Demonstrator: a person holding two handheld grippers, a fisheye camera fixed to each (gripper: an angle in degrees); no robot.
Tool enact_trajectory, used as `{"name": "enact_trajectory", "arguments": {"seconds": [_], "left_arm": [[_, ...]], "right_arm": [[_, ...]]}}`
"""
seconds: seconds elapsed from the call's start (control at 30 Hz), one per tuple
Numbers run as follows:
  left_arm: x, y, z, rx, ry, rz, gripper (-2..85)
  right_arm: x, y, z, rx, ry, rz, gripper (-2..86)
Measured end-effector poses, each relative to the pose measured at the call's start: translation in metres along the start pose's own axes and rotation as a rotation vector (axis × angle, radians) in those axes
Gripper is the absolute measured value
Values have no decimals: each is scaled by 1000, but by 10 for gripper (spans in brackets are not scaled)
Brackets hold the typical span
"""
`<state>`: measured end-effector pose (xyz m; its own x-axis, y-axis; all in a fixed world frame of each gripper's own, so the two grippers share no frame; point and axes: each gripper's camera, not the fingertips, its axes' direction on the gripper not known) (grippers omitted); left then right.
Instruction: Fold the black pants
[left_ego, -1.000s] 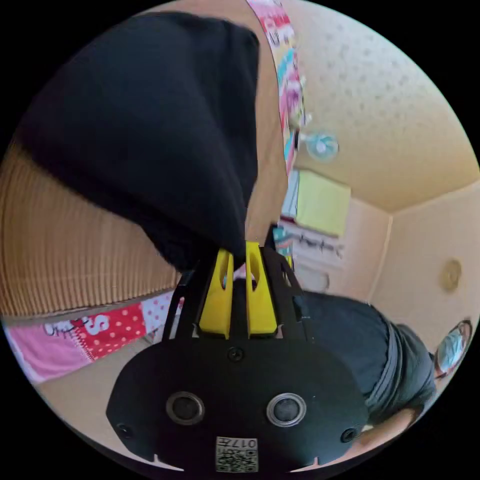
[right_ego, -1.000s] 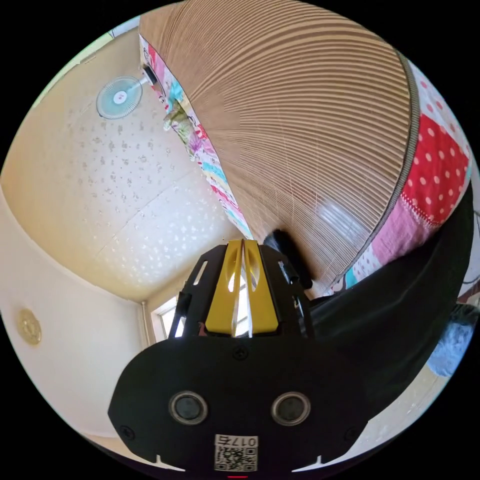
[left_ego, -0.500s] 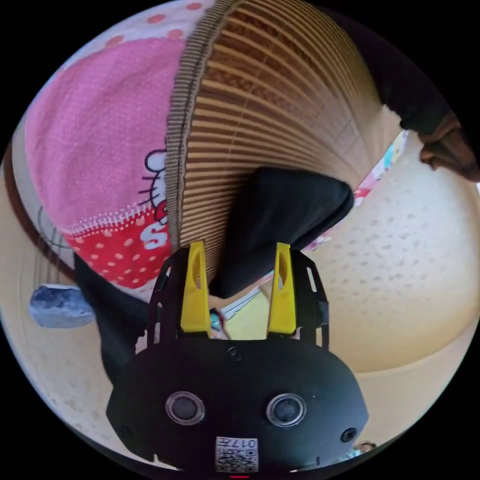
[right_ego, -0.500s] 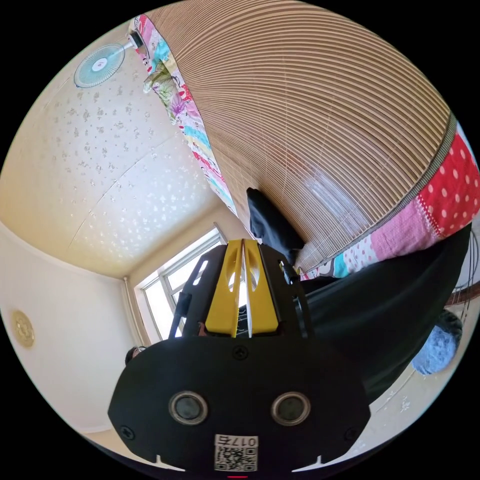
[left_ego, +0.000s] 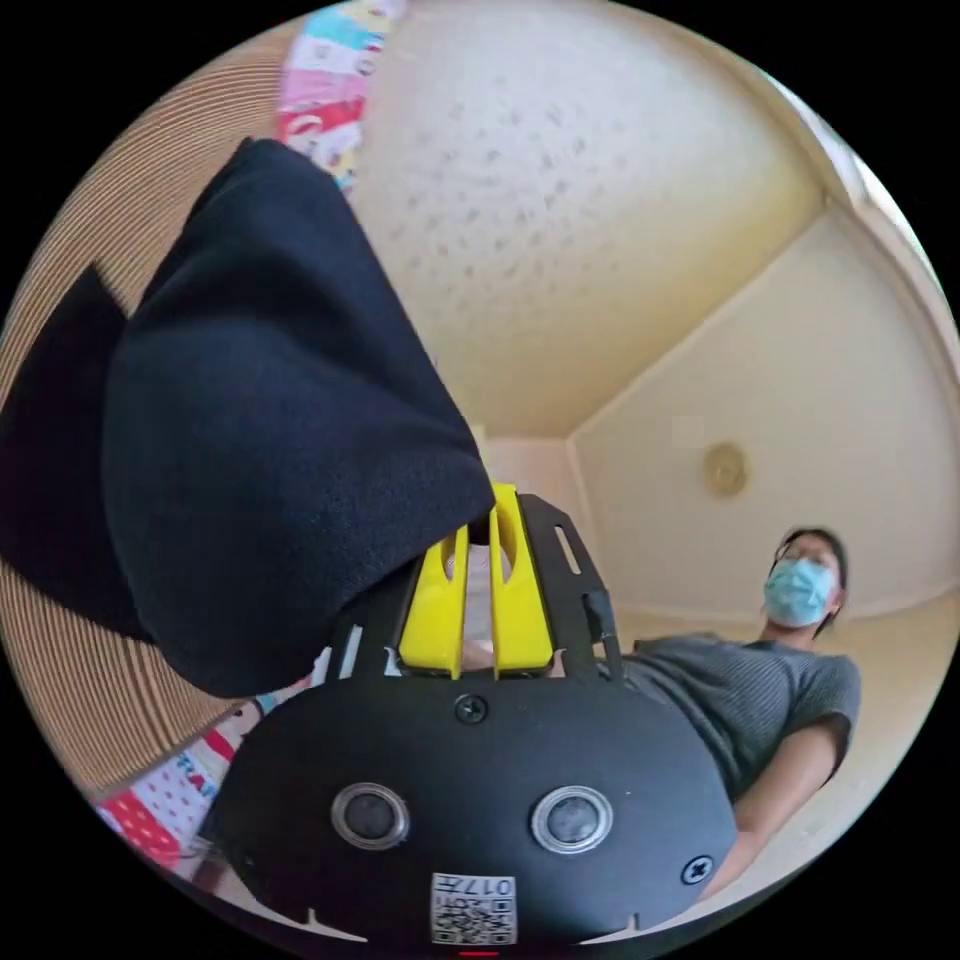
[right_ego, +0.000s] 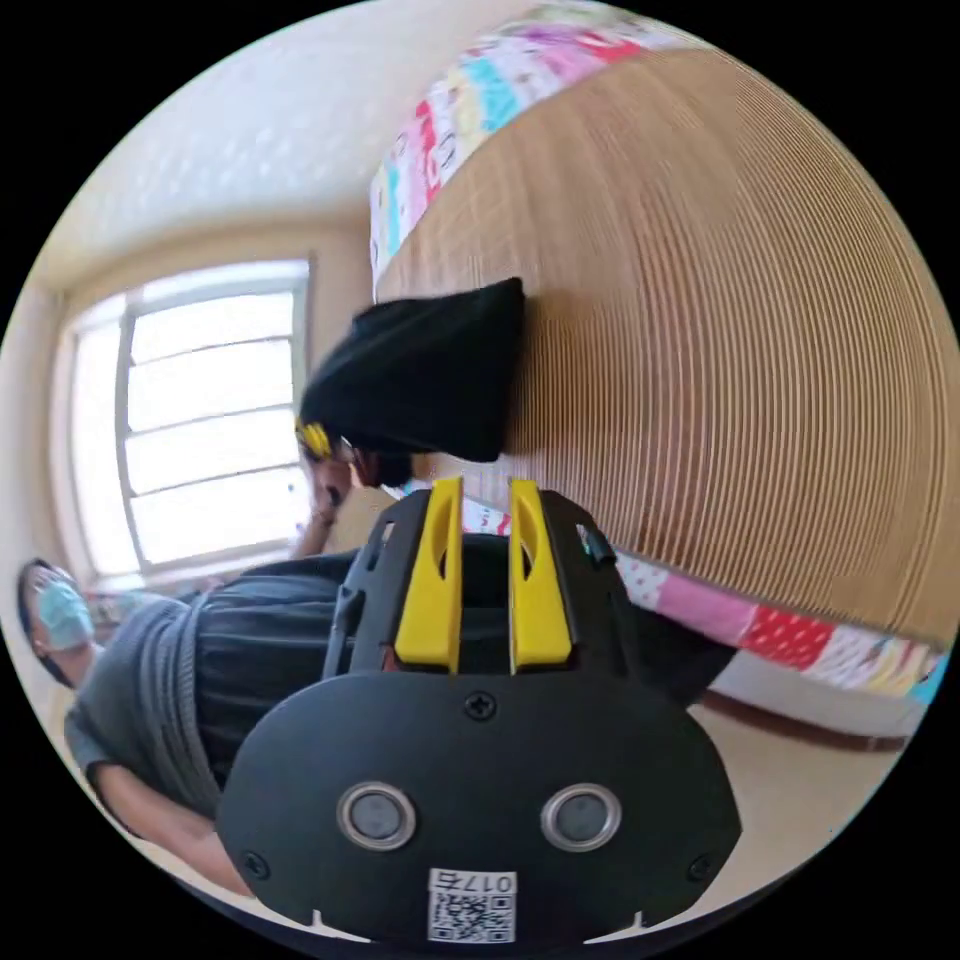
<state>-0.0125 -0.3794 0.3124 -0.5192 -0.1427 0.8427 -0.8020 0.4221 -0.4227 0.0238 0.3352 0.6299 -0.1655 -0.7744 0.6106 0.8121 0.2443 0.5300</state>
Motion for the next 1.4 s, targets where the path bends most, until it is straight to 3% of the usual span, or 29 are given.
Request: {"name": "enact_trajectory", "arguments": {"seconds": [0.17,0.27,0.33,0.4,0.53,0.83,0.97,1.07,1.27,1.4], "left_arm": [[53,-8,112,-259,-155,240,36],[67,13,176,-307,-142,293,36],[75,34,214,-352,-154,334,35],[86,63,248,-360,-244,400,33],[102,90,270,-375,-366,503,26],[132,129,272,-202,-391,645,-5],[97,130,261,-162,-484,533,19],[45,123,256,-171,-432,331,84],[-88,111,267,-124,14,-196,225],[-167,119,305,-21,405,-523,210]], "right_arm": [[-153,-28,55,-44,267,-311,301],[-233,-21,91,26,419,-432,321],[-263,-16,115,48,576,-390,311],[-281,-4,133,60,741,-289,236],[-301,35,125,148,756,-355,80],[-406,149,61,628,901,-566,47],[-448,185,26,787,960,-597,49],[-469,213,5,881,905,-659,50],[-519,260,-13,994,783,-780,52],[-549,277,-4,983,747,-870,52]]}}
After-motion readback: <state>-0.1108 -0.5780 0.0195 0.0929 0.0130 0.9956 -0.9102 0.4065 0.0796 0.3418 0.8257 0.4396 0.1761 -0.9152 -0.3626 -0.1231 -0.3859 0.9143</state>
